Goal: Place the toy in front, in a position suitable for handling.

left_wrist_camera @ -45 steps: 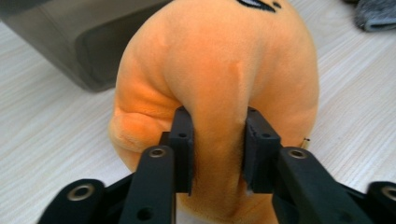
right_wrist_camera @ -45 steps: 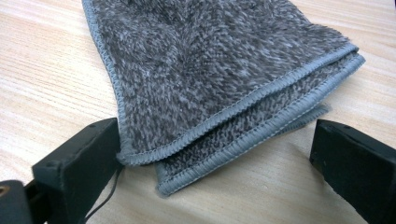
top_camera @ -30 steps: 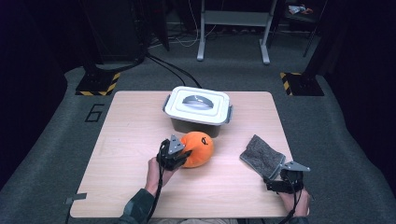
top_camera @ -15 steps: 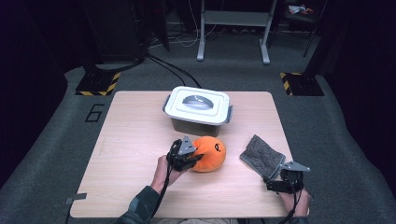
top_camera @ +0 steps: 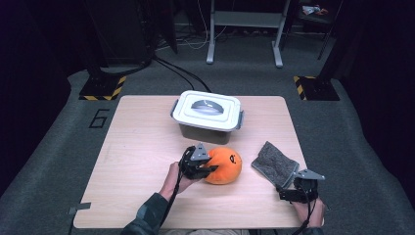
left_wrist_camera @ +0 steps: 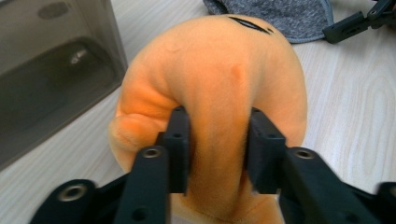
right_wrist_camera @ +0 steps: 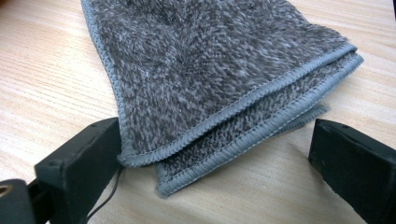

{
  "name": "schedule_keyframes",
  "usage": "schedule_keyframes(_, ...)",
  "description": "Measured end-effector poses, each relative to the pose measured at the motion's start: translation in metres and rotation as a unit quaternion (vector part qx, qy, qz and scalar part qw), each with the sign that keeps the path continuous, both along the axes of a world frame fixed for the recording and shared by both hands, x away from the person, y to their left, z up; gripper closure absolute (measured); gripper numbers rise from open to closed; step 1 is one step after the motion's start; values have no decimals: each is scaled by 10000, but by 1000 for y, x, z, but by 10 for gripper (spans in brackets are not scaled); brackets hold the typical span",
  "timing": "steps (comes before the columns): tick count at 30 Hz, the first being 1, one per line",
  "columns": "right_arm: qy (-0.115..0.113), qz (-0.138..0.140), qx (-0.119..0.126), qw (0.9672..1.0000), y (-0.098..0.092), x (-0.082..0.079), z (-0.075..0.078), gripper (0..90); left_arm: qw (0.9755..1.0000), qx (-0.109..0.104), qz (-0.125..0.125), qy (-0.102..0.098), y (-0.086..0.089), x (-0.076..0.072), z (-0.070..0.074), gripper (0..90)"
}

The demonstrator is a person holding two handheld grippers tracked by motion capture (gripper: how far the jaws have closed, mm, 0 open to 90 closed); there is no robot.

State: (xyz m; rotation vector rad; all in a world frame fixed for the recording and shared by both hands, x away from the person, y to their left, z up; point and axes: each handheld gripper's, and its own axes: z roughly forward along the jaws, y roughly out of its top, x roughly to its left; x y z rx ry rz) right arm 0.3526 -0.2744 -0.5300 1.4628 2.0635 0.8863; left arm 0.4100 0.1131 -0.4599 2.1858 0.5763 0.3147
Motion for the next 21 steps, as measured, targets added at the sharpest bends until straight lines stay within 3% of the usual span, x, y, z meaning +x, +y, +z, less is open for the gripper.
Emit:
schedule_keyframes(7, 1, 1, -1, 10000, 0, 0, 0, 22, 9997, -214, 121, 24, 7, -1, 1, 338)
schedule_keyframes(13, 3, -8, 3, 10000, 0, 0, 0, 22, 9992, -303, 239, 65, 14, -7, 2, 260)
schedule_keyframes(18, 17, 6, -1, 10000, 0, 0, 0, 22, 9981, -421, 447, -21, 23, -14, 1, 244)
schedule_keyframes(21, 22, -16, 8, 10000, 0, 0, 0, 22, 9978, -446, 492, 46, 29, -18, 0, 242)
